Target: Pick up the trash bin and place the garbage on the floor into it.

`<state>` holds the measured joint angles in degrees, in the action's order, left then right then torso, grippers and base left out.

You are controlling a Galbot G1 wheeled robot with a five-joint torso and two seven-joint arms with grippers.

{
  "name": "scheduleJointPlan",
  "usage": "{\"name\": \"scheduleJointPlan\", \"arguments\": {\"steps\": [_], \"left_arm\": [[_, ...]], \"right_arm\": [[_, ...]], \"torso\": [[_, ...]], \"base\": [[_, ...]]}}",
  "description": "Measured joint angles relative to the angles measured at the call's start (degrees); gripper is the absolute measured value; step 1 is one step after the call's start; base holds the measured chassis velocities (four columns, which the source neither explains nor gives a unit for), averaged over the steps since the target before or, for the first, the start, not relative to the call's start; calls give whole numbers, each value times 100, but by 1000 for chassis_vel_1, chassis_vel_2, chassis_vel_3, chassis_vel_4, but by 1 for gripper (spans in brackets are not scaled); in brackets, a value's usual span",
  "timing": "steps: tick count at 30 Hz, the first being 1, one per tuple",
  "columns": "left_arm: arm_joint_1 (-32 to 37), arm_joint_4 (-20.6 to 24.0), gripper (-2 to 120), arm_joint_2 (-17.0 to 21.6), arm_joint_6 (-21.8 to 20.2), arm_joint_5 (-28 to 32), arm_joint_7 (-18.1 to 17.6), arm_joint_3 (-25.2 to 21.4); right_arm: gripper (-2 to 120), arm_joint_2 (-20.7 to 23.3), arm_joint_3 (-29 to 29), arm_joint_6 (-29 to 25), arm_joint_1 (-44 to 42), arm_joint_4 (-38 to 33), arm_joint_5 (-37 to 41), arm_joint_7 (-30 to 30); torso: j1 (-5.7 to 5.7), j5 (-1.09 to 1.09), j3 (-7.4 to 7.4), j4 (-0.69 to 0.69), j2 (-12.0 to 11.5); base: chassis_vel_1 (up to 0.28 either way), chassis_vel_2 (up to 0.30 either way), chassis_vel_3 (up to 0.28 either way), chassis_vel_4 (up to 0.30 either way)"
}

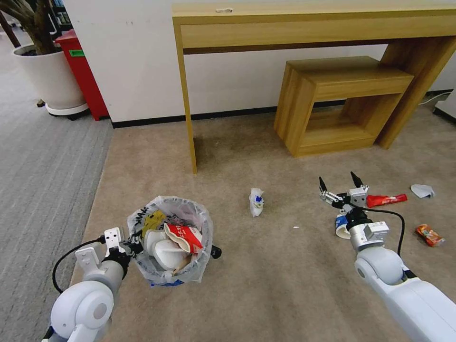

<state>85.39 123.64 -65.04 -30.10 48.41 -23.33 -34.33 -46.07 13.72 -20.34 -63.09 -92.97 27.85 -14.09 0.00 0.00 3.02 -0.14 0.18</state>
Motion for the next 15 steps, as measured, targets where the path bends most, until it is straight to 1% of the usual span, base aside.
{"name": "scheduleJointPlan", "arguments": {"steps": [7, 15], "left_arm": [[5, 11, 0, -8, 0, -6, 0, -2], [-18, -8, 0, -29, 21, -20, 1, 14]], "right_arm": [[99, 5, -26, 0, 29, 5, 18, 14], [99, 9, -43, -15, 53, 29, 32, 45]], "torso": [[0, -1, 2, 0, 0], [0, -1, 1, 1, 0]], "base": [[-125, 127, 125, -128], [-103, 113, 111, -93]]}}
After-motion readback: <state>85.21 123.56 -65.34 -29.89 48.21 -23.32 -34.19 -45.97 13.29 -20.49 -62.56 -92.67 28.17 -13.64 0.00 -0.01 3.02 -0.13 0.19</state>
